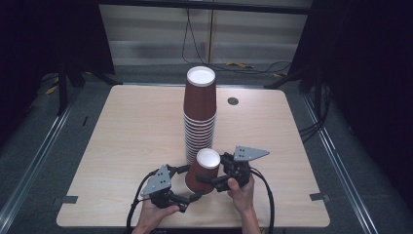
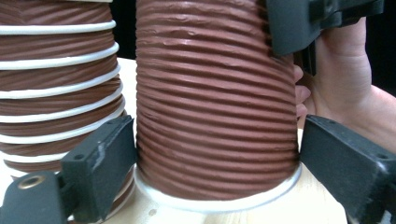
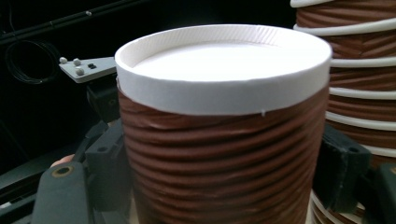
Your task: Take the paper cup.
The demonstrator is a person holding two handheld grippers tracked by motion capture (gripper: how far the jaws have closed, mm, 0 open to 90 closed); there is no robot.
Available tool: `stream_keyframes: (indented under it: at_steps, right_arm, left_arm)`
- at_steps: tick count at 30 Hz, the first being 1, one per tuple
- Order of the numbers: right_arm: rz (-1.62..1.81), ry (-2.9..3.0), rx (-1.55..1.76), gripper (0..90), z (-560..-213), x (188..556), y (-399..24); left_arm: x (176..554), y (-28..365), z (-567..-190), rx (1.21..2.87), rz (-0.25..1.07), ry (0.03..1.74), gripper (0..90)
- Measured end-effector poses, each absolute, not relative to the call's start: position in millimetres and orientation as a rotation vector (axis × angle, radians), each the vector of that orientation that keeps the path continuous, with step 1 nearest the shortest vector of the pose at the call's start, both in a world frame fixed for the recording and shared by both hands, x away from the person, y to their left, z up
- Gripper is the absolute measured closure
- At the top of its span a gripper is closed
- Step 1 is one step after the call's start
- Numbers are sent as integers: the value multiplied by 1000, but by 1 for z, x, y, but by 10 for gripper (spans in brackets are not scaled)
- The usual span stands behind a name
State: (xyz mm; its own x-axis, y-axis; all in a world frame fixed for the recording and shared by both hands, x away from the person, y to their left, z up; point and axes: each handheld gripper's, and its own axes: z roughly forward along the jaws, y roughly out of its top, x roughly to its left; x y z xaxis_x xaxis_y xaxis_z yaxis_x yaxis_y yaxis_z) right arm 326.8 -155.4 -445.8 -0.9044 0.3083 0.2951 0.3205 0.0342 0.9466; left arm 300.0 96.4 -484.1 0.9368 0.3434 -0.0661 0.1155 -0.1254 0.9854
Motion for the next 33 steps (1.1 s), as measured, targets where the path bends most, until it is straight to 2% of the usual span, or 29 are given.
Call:
stream_keyframes:
  at_steps: [11,22,30,33]
  right_arm:
    - [-2049,-2249,-642,208,-449,327,-146]
    - [-2015,-2260,-618,204,-450,328,-141]
    - [-2000,-2261,-610,176,-450,329,-140]
    - [-1995,-2261,-614,131,-449,329,-139]
  left_arm:
    - [305,93,-484,1683,171,348,71]
    - [306,88,-485,1684,158,350,105]
    - [305,88,-483,1688,160,355,127]
    - [305,88,-481,1707,158,334,134]
